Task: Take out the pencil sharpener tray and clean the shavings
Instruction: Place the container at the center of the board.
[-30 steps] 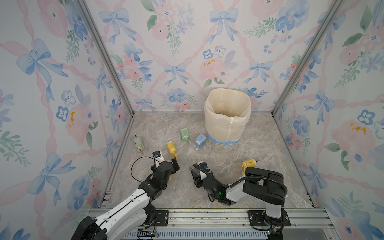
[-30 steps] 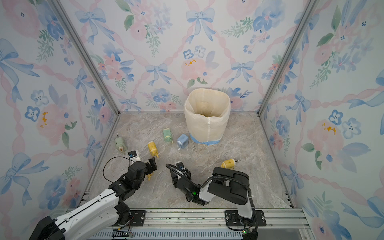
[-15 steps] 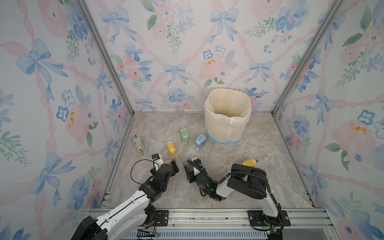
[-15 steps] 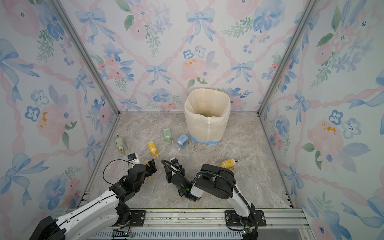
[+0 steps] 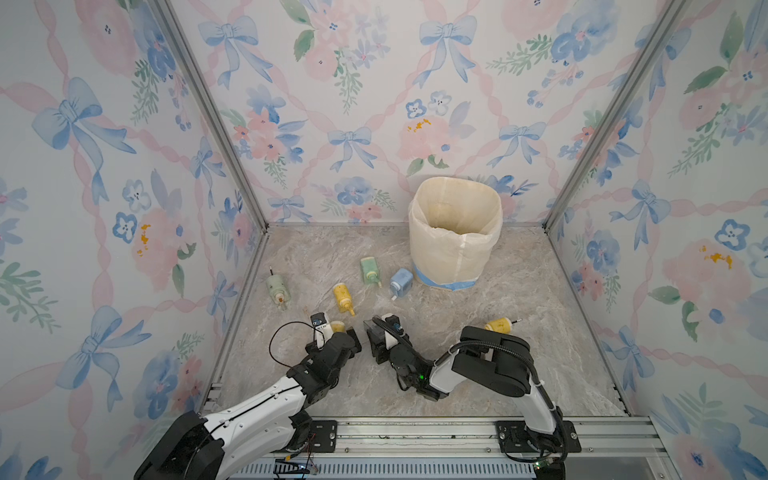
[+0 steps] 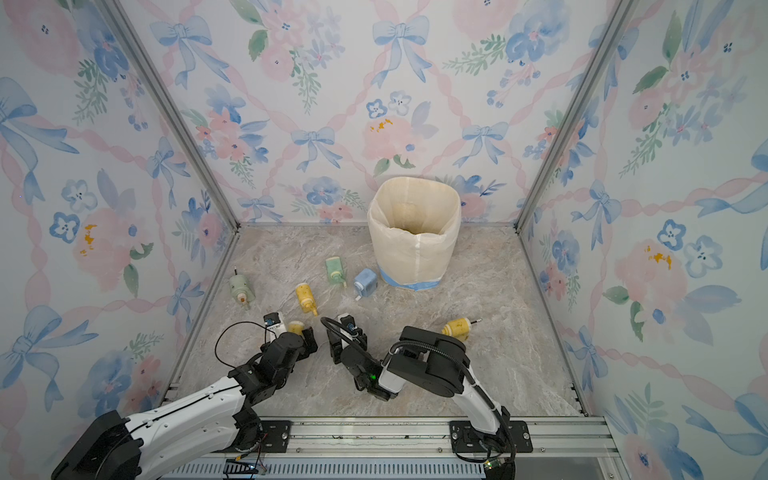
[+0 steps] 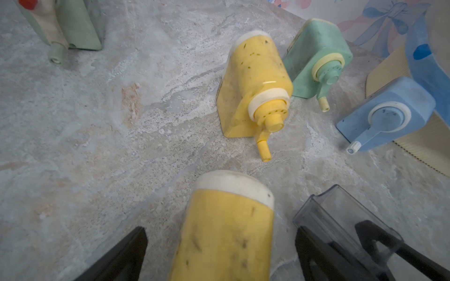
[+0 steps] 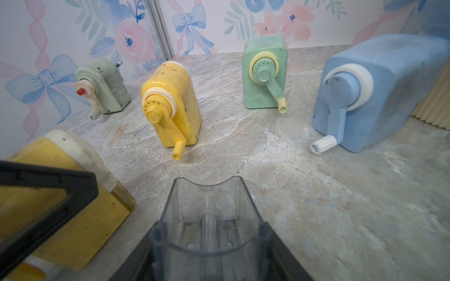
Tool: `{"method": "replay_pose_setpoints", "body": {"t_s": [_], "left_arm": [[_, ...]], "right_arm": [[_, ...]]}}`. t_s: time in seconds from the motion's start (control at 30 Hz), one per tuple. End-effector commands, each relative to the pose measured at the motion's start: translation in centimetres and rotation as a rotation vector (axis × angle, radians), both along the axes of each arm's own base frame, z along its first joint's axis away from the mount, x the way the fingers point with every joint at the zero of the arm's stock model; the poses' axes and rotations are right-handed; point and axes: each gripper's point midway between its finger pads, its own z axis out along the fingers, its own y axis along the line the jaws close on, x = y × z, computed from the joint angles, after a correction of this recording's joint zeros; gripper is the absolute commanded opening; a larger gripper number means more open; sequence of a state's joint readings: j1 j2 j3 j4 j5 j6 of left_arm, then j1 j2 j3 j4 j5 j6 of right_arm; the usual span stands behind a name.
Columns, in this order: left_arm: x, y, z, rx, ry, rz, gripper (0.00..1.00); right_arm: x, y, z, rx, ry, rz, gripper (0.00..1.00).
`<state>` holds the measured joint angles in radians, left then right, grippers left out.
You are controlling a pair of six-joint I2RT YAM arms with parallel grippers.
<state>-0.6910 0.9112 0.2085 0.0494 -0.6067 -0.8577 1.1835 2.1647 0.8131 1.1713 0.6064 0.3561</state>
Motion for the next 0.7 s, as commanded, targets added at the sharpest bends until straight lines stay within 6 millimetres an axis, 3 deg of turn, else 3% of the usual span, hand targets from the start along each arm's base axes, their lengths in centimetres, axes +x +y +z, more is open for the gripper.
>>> {"method": "replay_pose_setpoints", "body": {"t_s": [0.0, 0.2, 0.47, 0.67], "left_arm": [[-0.6, 0.9, -0.6, 0.018, 0.005, 0.038, 0.98], [-0.7, 0.8, -0.9, 0.011, 0.013, 0.033, 0.97], [-1.1, 1.1, -1.4, 0.004, 0.015, 0.063, 0.96], [-1.4, 1.1, -2.4, 0.008, 0.045, 0.077, 0.96]], "right_arm": [[-0.1, -1.0, -1.8, -0.061, 0.029, -0.015, 0.52], [-1.3, -0.6, -1.7, -0.114, 0.005, 0.018, 0.5], [-2.6, -2.0, -1.8, -0.155, 0.012, -0.002, 0.51], [-2.7, -2.1, -1.7, -0.163, 0.017, -0.005, 0.65]]}}
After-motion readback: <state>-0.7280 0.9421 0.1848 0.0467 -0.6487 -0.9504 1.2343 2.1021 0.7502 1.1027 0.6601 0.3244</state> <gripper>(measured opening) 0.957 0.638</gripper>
